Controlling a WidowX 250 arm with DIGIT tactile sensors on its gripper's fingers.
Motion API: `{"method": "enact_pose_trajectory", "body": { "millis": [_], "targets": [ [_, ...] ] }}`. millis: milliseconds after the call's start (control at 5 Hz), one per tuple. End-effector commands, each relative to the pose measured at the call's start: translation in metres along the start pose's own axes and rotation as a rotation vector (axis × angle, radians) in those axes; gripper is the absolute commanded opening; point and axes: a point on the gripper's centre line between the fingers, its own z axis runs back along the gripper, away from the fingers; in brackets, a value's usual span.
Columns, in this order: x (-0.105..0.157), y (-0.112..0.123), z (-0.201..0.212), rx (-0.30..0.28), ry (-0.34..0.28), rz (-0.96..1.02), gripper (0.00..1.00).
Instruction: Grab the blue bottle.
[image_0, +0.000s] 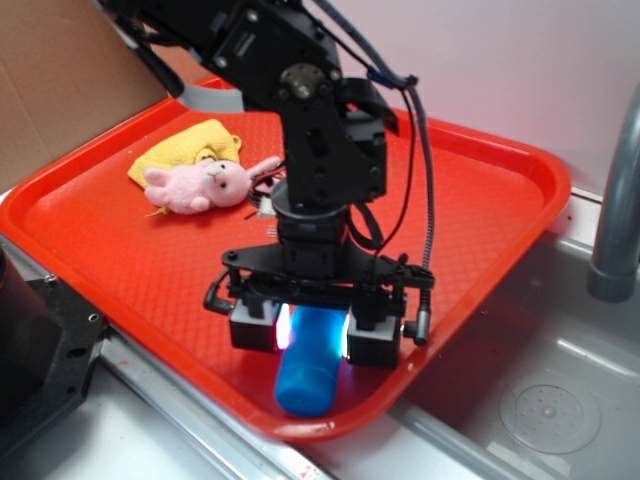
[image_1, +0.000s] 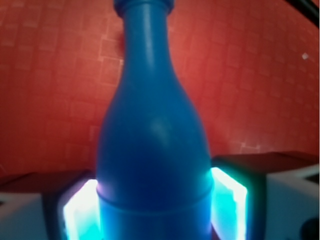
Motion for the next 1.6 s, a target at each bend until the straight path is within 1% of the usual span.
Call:
{"method": "enact_pose_trajectory", "body": {
  "millis": [0,200,400,600,800,1000,1200,1400],
  "targets": [
    [0.006,0.008,0.011,-0.060,-0.016,0.047,0.00],
    [0.021,0.015,0.047,-0.077,-0.094,-0.076,0.00],
    [0.042,0.030,0.091,-0.062,-0.182,-0.144,0.00],
    [0.059,0.050,0.129,-0.047,-0.215,-0.230,0.00],
    [0.075,0.073,0.169,-0.070,-0.240,-0.264,0.00],
    [0.095,0.097,0.192,-0.072,-0.215,-0.328,0.00],
    [0.111,0.118,0.202,-0.132,-0.213,-0.339,0.00],
    [0.121,0.126,0.203,-0.201,-0.195,-0.281,0.00]
  ]
}}
